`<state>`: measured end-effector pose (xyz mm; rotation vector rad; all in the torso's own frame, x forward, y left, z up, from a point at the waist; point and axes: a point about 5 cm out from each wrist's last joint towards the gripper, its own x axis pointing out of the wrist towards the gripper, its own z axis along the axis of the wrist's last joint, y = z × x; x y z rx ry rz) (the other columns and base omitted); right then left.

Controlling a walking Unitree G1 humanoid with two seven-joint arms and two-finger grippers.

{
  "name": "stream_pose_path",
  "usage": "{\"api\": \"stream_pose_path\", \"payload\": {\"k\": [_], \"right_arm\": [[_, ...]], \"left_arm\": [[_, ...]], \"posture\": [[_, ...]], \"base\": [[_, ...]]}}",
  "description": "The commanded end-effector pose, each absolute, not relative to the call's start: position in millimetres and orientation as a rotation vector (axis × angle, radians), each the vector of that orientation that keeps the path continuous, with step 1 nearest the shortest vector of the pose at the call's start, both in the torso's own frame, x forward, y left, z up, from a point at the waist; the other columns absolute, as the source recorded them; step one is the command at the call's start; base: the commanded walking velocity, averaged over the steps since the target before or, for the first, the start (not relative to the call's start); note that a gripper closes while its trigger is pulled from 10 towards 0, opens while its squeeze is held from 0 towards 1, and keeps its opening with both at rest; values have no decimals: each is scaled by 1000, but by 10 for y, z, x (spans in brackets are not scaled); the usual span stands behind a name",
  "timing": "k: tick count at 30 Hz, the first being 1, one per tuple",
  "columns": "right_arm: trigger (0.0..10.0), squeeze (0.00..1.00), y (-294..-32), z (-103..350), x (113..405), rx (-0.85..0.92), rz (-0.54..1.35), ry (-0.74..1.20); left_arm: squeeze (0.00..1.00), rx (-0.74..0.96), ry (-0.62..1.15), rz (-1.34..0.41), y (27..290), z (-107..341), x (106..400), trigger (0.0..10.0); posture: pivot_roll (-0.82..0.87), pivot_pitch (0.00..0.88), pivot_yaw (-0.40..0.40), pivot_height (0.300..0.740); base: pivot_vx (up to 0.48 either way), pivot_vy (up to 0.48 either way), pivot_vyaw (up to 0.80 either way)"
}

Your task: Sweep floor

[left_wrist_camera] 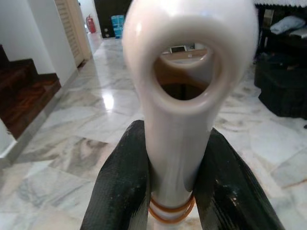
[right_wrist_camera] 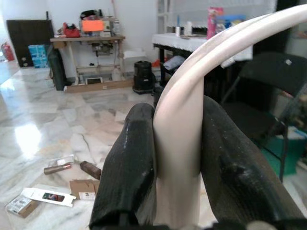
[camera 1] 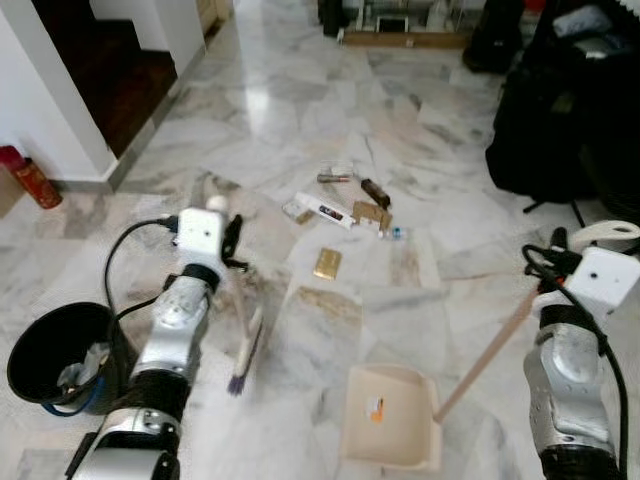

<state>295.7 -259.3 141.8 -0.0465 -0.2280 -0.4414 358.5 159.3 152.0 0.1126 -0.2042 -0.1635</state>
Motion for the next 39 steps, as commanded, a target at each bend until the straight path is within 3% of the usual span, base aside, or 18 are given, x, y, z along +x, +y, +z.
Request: {"api": "stream_pose_path", "payload": {"k": [1, 39], "right_arm": [[10000, 0, -2542, 1523, 2989, -47, -421, -278], [10000, 0, -2545, 1519, 3007, -49, -405, -272]], "left_arm": [[0, 128, -260, -148, 1656, 1648, 3595, 10000], [0, 125, -274, -151, 1648, 1693, 3608, 10000]], "posture": [[78, 125, -6, 740], [76, 122, -7, 740]], "base": [[480, 0, 0], [480, 0, 0]]}}
